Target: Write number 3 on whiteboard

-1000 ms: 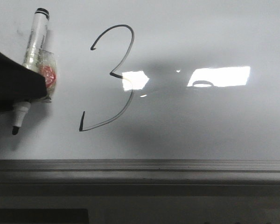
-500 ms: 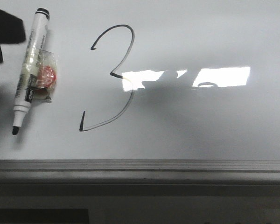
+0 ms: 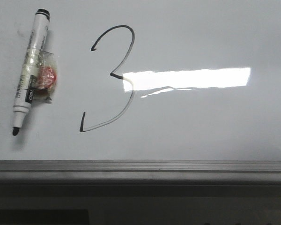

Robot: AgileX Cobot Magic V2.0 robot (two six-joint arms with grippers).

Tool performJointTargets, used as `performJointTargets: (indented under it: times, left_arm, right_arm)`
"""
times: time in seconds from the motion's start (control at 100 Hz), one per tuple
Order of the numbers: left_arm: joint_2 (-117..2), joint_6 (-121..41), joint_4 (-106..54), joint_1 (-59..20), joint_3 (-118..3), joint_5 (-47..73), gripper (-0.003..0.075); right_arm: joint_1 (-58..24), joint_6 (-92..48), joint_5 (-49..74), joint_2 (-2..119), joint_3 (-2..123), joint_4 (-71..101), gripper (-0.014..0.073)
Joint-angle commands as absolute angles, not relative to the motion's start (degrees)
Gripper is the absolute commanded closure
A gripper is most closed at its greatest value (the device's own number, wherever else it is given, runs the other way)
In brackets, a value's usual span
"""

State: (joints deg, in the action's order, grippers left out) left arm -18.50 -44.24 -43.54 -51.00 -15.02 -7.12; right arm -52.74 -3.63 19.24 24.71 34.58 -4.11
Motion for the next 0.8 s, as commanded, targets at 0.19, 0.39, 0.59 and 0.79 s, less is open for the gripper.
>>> performJointTargets:
  times: [0.19, 0.39, 0.59, 0.79]
  left_arm:
    - [-16.3, -46.0, -43.1, -51.1, -14.0, -5.6, 0.0741]
    - [-16.3, -46.0, -43.4, -51.1, -14.0, -5.3, 0.0740]
    - [-16.3, -46.0, -43.4, -51.1, -14.0, -5.3, 0.0741]
    - [-16.3, -46.0, -43.5, -51.1, -14.0, -5.3, 0.0741]
  right_arm:
    - [-52.5, -4.1, 15.1, 8.1, 22.7, -5.7, 0.0655]
    - [-52.5, -4.1, 15.3, 4.7, 21.6, -5.7, 0.0659]
    - [-52.5, -4.1, 15.3, 4.7, 21.6, -5.7, 0.0659]
    - [-52.5, -4.1, 15.3, 4.7, 21.6, -5.7, 0.0659]
